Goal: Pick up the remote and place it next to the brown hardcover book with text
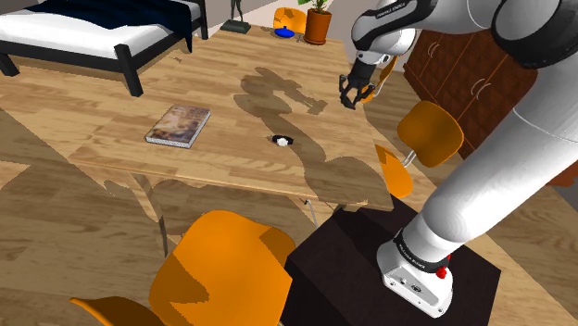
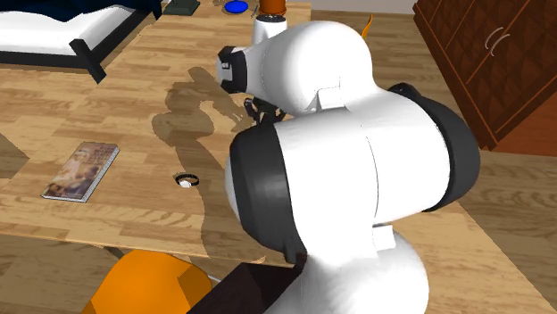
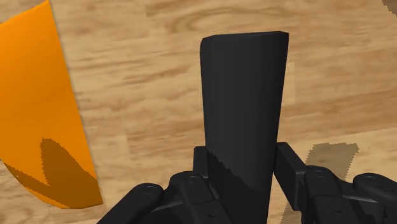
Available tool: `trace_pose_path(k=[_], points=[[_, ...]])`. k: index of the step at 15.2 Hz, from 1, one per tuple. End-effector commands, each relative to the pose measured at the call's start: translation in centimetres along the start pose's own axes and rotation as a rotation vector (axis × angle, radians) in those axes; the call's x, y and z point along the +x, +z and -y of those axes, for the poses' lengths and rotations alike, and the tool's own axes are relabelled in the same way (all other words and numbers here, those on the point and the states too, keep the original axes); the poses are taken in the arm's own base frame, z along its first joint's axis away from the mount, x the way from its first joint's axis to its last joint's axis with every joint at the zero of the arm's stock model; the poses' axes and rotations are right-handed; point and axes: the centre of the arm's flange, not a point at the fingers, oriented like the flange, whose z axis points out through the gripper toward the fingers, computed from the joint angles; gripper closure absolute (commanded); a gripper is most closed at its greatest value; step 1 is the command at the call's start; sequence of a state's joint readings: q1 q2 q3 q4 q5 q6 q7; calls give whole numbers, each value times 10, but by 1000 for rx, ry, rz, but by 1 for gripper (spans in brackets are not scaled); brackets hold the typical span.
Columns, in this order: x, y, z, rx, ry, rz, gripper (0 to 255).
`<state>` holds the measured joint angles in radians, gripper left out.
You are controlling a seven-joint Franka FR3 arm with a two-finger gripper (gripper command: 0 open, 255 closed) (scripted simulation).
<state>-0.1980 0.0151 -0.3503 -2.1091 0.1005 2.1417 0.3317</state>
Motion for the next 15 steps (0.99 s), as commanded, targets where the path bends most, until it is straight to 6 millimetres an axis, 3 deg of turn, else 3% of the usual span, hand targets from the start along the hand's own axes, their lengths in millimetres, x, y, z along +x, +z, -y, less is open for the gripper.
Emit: trace_pose_path(k=[1, 15], points=[[-16, 2, 18, 0, 1, 0, 255], [-140, 15, 154, 0, 1, 0, 255]])
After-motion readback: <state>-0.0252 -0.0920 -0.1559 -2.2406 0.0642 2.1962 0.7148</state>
